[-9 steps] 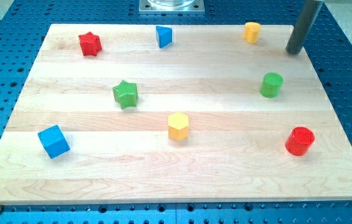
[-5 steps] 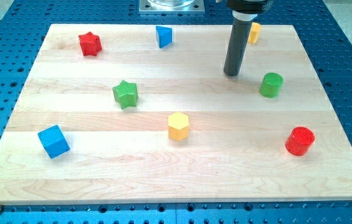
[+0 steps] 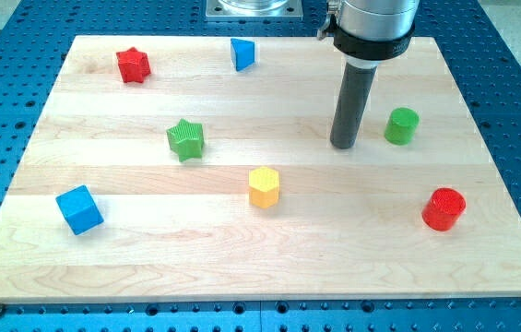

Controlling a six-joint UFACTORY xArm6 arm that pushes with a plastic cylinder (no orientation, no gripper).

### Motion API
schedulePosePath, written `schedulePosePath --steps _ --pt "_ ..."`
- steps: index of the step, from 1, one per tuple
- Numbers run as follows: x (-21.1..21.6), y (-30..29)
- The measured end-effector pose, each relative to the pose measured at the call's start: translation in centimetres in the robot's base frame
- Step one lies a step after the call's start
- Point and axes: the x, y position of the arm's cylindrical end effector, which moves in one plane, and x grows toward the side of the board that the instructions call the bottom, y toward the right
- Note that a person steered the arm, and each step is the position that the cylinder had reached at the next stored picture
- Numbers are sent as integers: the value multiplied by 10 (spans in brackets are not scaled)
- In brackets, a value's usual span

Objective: Place the red circle vertically below the green circle

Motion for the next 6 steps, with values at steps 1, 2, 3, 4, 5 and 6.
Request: schedulePosePath --steps 1,2,3,4,5,6 --pt "15 25" --pt "45 81" --pt "45 87" --pt "45 94" --pt "45 97" --pt "45 97"
